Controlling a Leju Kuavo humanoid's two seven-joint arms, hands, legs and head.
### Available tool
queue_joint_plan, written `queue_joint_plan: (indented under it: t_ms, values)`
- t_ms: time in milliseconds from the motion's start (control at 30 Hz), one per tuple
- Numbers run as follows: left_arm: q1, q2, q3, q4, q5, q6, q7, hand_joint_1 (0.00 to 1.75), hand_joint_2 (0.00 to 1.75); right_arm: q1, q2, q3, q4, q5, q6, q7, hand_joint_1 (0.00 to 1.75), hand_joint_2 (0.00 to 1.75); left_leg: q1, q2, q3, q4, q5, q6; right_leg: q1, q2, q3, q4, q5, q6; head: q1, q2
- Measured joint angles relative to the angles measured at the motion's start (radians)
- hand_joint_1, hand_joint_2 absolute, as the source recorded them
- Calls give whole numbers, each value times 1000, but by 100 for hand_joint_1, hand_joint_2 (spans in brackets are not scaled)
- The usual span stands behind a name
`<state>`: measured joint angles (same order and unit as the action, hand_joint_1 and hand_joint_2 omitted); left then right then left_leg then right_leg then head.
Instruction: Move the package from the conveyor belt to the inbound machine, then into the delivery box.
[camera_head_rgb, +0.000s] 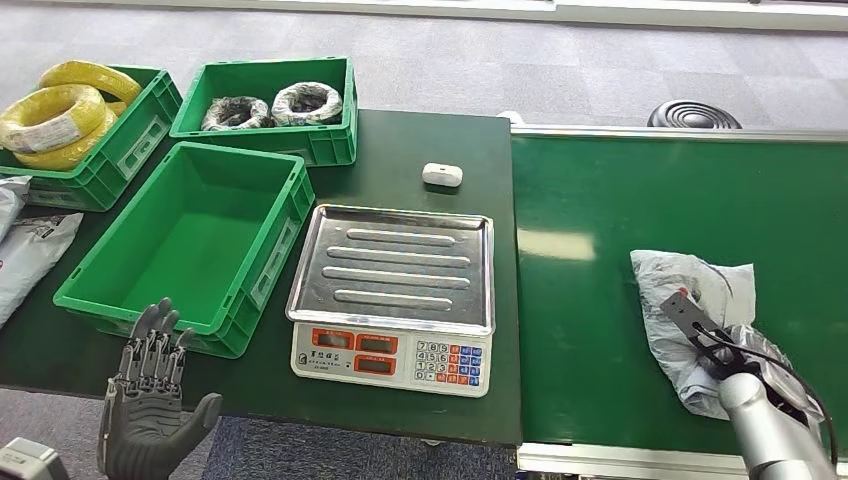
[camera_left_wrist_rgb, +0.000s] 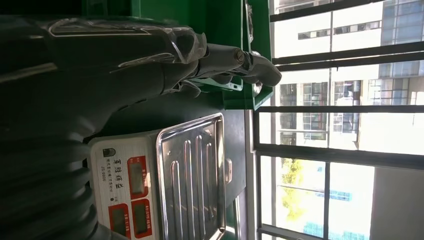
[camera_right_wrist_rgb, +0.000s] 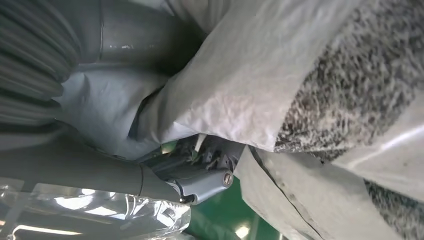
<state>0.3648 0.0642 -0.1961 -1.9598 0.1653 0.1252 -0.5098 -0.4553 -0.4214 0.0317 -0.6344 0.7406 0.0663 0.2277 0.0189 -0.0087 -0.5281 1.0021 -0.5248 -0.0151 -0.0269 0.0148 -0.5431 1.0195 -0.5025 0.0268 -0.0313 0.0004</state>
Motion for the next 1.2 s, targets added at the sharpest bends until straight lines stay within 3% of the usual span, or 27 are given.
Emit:
queue_joint_plan:
  t_ms: [167, 300, 433, 500, 600, 700, 800, 1067, 1200]
  values:
    - [4, 1, 10, -3, 0, 2, 2, 0, 175, -44, 19, 22, 24, -6, -19, -13, 175, 175, 0, -2, -1, 0, 0, 0, 0, 0, 0, 0, 0, 0, 0, 0]
    - [31, 1, 34, -28, -15, -2, 8, 0, 175, -74, 54, 27, 10, -23, -141, -68, 175, 175, 0, 2, -2, 0, 0, 0, 0, 1, -2, 1, 0, 0, 0, 0]
    - [55, -3, 60, -52, -29, -20, 12, 0, 175, -106, 82, 38, -23, -36, -180, -75, 175, 175, 0, -3, -3, 0, 1, 0, 0, -3, -3, 1, 0, 0, 0, 0]
    - [62, -6, 70, -56, -44, -36, 13, 0, 175, -106, 94, 40, -48, -65, -245, -122, 175, 175, 0, -4, -5, 0, 2, 0, 0, -5, -3, 1, 0, 0, 0, 0]
    - [65, -13, 83, -60, -79, -71, 9, 0, 175, -90, 114, 31, -133, -130, -422, -247, 175, 175, 0, -4, -6, 0, 2, 0, 0, -5, -5, 1, 0, 0, 0, 0]
    - [46, -20, 86, -57, -106, -106, 0, 0, 175, -60, 134, 12, -283, -194, -573, -367, 175, 175, 0, -5, -6, 0, 2, 0, 0, -5, -6, 1, 0, 0, 0, 0]
    - [6, -28, 86, -46, -128, -134, -2, 0, 175, -19, 155, -2, -449, -234, -668, -457, 175, 175, 0, -6, -6, 0, 2, 0, 0, -6, -6, 1, 0, 0, 0, 0]
    - [-37, -43, 85, -27, -139, -148, -1, 0, 175, 38, 185, -17, -654, -254, -697, -484, 175, 175, 0, -4, -6, 0, 2, 0, 0, -5, -5, 0, 0, 0, 0, 0]
    - [-57, -50, 86, -21, -161, -183, 0, 0, 175, 65, 196, -8, -733, -213, -689, -557, 175, 175, 0, -4, -6, 0, 2, 0, 0, -5, -6, 1, 0, 0, 0, 0]
